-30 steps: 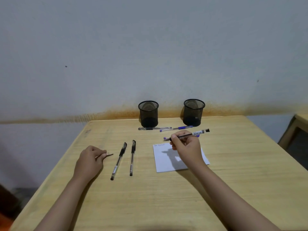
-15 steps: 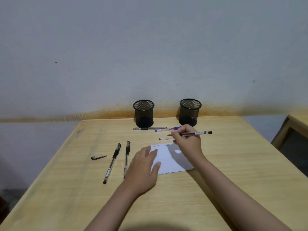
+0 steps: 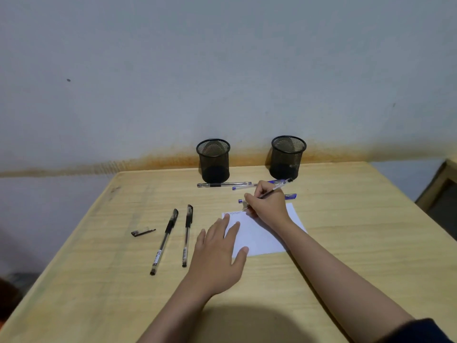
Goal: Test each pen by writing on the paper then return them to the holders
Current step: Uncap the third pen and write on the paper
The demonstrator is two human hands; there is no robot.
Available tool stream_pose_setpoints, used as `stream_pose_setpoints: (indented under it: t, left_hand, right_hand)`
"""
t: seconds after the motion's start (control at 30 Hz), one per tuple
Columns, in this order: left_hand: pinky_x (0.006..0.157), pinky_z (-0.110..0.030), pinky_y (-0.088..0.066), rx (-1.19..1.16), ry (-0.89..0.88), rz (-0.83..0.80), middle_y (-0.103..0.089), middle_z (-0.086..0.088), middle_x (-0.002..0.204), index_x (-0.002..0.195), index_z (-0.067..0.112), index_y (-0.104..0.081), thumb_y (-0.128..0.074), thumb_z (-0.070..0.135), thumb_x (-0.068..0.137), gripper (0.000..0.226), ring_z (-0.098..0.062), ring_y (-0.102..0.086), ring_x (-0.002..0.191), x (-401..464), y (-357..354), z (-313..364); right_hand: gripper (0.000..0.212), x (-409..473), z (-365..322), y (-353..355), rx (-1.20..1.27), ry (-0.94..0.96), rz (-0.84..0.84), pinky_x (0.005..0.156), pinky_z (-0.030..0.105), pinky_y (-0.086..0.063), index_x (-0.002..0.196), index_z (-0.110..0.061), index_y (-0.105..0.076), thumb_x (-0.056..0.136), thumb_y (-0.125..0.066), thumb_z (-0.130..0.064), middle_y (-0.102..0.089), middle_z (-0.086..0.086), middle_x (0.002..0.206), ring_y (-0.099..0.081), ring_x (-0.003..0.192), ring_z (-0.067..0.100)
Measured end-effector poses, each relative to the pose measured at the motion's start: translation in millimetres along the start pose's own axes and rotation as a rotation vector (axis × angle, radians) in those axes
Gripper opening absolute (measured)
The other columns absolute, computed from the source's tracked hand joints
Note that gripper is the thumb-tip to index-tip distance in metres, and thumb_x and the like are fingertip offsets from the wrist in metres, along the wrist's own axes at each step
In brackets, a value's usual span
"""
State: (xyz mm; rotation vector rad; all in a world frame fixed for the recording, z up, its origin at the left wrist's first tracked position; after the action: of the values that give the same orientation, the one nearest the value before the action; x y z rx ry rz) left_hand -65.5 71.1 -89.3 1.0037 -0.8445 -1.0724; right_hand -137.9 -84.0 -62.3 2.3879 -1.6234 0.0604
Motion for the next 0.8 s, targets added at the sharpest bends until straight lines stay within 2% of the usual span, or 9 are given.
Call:
stream_pose_setpoints:
  t: [0.1, 0.27, 0.47, 0.53, 0.67, 0.8]
  left_hand:
    - [0.117, -0.041, 0.000, 0.008, 0.009, -0.009, 0.008, 0.007, 0.159, 0.148, 0.032, -0.006, -0.026, 0.049, 0.095, 0.059, -0.011, 0.008, 0.145, 0.4, -0.9, -0.6]
    - [0.117, -0.040, 0.002, 0.014, 0.027, -0.018, 0.013, 0.006, 0.158, 0.148, 0.034, -0.003, -0.025, 0.051, 0.095, 0.059, -0.012, 0.012, 0.145, 1.3, -1.6, 0.1]
    - [0.116, -0.039, 0.004, 0.007, 0.041, -0.020, 0.012, 0.007, 0.158, 0.147, 0.035, -0.003, -0.025, 0.051, 0.094, 0.060, -0.012, 0.012, 0.145, 1.0, -1.4, -0.2]
    - [0.116, -0.039, 0.003, 0.006, 0.042, -0.023, 0.012, 0.007, 0.158, 0.147, 0.036, -0.003, -0.025, 0.052, 0.094, 0.060, -0.012, 0.012, 0.145, 1.2, -1.3, 0.2]
    - [0.117, -0.040, 0.002, 0.009, 0.044, -0.021, 0.010, 0.007, 0.158, 0.147, 0.035, -0.004, -0.026, 0.052, 0.094, 0.060, -0.013, 0.011, 0.145, 1.8, -1.5, 0.3]
    - [0.117, -0.040, 0.002, 0.007, 0.045, -0.021, 0.010, 0.007, 0.158, 0.147, 0.035, -0.005, -0.026, 0.052, 0.094, 0.060, -0.013, 0.011, 0.145, 1.5, -1.5, 0.3]
  right_hand:
    - [0.027, 2.2, 4.1, -0.5, -0.042, -0.005, 0.007, 0.045, 0.027, -0.053, 0.062, -0.008, -0.045, 0.080, -0.062, 0.002, -0.058, 0.033, 0.063, -0.067, 0.051, 0.028]
    - [0.025, 4.5, 9.3, -5.5, -0.078, -0.003, -0.034, 0.044, 0.025, -0.051, 0.064, -0.006, -0.045, 0.079, -0.064, 0.001, -0.058, 0.035, 0.067, -0.063, 0.046, 0.018]
    - [0.029, 6.4, 11.1, -6.8, -0.115, 0.001, -0.029, 0.047, 0.029, -0.054, 0.060, -0.010, -0.042, 0.076, -0.063, 0.001, -0.054, 0.036, 0.069, -0.065, 0.063, 0.041]
    - [0.028, 5.6, 10.0, -7.5, -0.119, 0.011, -0.030, 0.046, 0.028, -0.054, 0.061, -0.009, -0.043, 0.077, -0.063, 0.001, -0.053, 0.034, 0.067, -0.064, 0.063, 0.041]
    - [0.031, 5.1, 9.1, -6.6, -0.133, 0.015, -0.015, 0.044, 0.023, -0.051, 0.059, -0.011, -0.042, 0.078, -0.063, 0.002, -0.049, 0.019, 0.060, -0.061, 0.058, 0.035]
    - [0.033, 6.9, 13.5, -6.7, -0.106, 0.005, -0.003, 0.048, 0.031, -0.052, 0.057, -0.013, -0.039, 0.075, -0.062, 0.004, -0.042, 0.012, 0.055, -0.055, 0.055, 0.031]
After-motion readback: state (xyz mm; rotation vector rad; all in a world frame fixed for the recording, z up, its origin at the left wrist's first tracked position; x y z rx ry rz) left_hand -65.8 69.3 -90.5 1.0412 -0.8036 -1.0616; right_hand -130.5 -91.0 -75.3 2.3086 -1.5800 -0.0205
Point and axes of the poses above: each hand's wrist, its own x-axis towards the middle knuckle, its own y-axis out of the back of the hand, z = x × y, the point moved 6 cm from there along x, towards the middle knuckle
